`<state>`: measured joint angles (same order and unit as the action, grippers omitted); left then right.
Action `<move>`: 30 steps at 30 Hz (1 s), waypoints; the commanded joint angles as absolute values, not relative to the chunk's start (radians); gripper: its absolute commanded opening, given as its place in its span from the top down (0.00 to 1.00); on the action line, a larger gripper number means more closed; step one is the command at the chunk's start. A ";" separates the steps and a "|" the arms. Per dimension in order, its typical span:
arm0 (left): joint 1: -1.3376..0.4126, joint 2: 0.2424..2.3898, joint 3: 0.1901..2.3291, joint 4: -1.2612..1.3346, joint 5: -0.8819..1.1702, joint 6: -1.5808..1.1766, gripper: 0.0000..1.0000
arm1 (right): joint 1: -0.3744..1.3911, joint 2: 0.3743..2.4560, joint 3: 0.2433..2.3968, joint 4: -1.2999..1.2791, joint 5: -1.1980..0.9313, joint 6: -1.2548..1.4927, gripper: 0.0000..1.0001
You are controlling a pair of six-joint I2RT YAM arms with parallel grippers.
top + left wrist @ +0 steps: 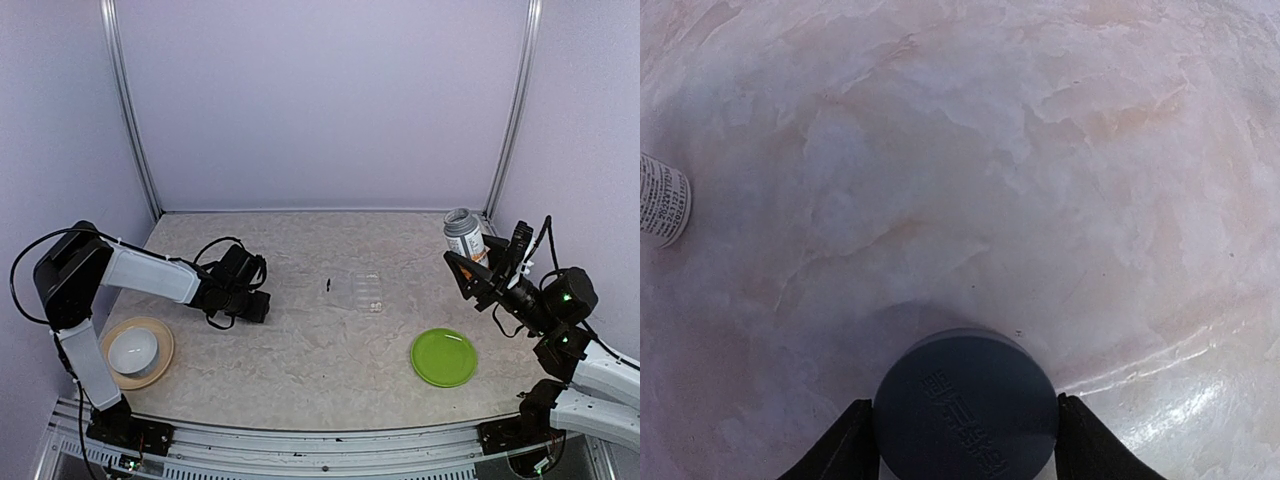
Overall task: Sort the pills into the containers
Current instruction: Pick up the lid of the pill bottle from the center of the board.
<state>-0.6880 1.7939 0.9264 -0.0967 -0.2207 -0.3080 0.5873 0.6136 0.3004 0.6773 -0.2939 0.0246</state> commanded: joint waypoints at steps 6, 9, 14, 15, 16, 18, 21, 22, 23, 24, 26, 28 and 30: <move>-0.689 1.801 0.932 -0.070 -0.218 -0.300 0.49 | 0.597 0.615 0.298 0.685 -0.286 0.038 0.98; -0.689 1.787 0.929 -0.065 -0.216 -0.297 0.52 | 0.597 0.620 0.300 0.684 -0.289 0.038 0.97; -0.694 1.737 0.919 -0.047 -0.174 -0.283 0.54 | 0.597 0.645 0.313 0.676 -0.318 0.038 0.98; -0.698 1.718 0.914 -0.038 -0.159 -0.280 0.54 | 0.597 0.654 0.316 0.676 -0.327 0.037 0.98; -0.701 1.699 0.911 -0.032 -0.144 -0.277 0.55 | 0.597 0.663 0.320 0.675 -0.343 0.038 0.97; -0.710 1.661 0.907 -0.022 -0.113 -0.272 0.55 | 0.597 0.684 0.329 0.674 -0.371 0.039 0.98; -0.732 1.601 0.905 -0.011 -0.063 -0.269 0.55 | 0.597 0.715 0.339 0.677 -0.413 0.041 0.98; -0.739 1.583 0.905 -0.007 -0.042 -0.269 0.55 | 0.597 0.724 0.342 0.679 -0.426 0.042 0.98; -0.745 1.555 0.904 -0.002 -0.016 -0.272 0.55 | 0.597 0.733 0.345 0.680 -0.441 0.044 0.98; -0.752 1.535 0.903 0.003 0.011 -0.279 0.55 | 0.597 0.742 0.349 0.681 -0.457 0.044 0.98; -0.763 1.489 0.899 0.027 0.071 -0.289 0.55 | 0.599 0.759 0.356 0.684 -0.491 0.047 0.98; -0.778 1.447 0.900 0.045 0.121 -0.299 0.55 | 0.605 0.771 0.357 0.695 -0.519 0.048 0.98; -0.797 1.409 0.909 0.060 0.163 -0.308 0.55 | 0.611 0.781 0.357 0.710 -0.542 0.049 0.98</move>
